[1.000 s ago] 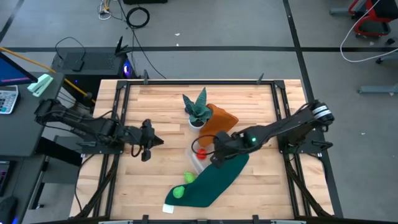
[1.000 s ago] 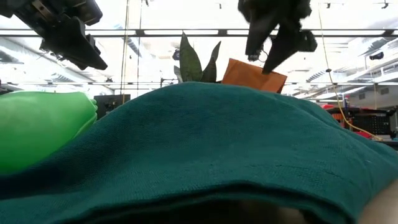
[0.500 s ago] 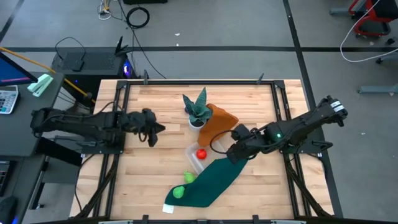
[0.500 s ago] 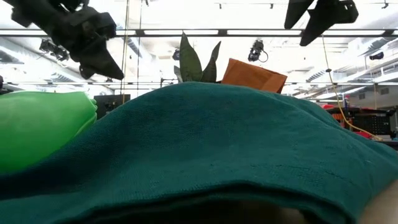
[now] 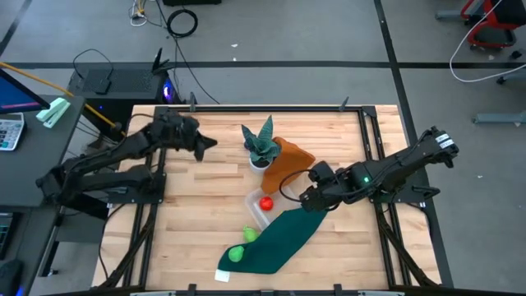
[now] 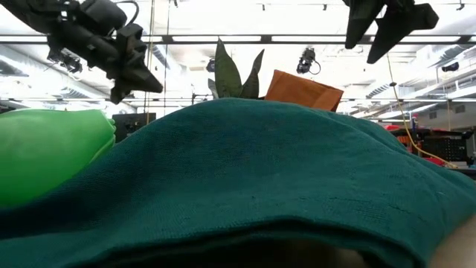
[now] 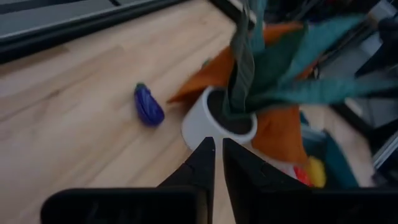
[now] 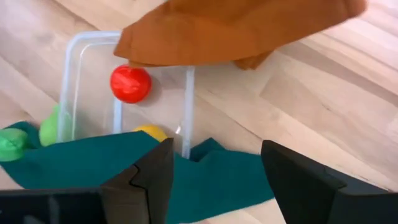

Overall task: Pick and placing Produce into tupperware
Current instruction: Put the violet eggplant into the transparent bin

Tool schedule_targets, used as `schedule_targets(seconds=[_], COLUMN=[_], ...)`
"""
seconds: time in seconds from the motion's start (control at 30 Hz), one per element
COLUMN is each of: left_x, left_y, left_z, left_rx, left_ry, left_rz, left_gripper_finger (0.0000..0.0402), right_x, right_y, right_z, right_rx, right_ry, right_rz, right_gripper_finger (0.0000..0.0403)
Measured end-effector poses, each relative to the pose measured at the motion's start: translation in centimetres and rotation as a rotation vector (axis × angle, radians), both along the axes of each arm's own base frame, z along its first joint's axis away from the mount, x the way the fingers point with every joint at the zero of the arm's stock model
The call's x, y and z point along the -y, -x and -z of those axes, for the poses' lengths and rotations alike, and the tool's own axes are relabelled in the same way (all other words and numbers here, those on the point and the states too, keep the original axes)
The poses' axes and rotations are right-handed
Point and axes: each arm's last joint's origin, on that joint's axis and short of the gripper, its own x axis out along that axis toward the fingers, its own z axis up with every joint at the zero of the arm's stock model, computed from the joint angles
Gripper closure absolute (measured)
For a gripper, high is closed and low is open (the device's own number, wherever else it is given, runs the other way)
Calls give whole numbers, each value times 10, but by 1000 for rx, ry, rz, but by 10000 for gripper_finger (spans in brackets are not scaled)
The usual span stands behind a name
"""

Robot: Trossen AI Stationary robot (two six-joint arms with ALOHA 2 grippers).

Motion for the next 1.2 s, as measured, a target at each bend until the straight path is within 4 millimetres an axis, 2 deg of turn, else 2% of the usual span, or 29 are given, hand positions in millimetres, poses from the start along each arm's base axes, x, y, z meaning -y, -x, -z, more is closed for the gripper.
schedule_targets(seconds=[0.2,0.37,0.5,0.63,0.77,0.83,1.0,1.2], left_x=[-26,-54,-80,-106,-129,-139,-155,-157], left_y=[-8,-33,-57,-75,-83,-84,-89,-96], left_z=[-1,-12,-29,-44,-50,-47,-25,-15], left_rx=[11,-11,-33,-108,-197,-236,-322,-370], left_ry=[66,112,166,166,177,211,287,289], left_rz=[-30,-25,-10,-16,-56,-79,-101,-164], left_gripper_finger=[367,353,342,332,322,318,311,315], right_x=[3,7,12,15,15,15,16,19], right_y=[8,20,31,47,71,84,111,127], right_z=[-1,-1,-6,-16,-29,-36,-49,-56], right_rx=[-63,-172,-227,-232,-204,-167,-70,-13], right_ry=[21,65,87,100,118,117,116,102], right_rz=[-20,-79,-126,-170,-197,-194,-202,-242], right_gripper_finger=[201,201,201,201,201,201,201,201])
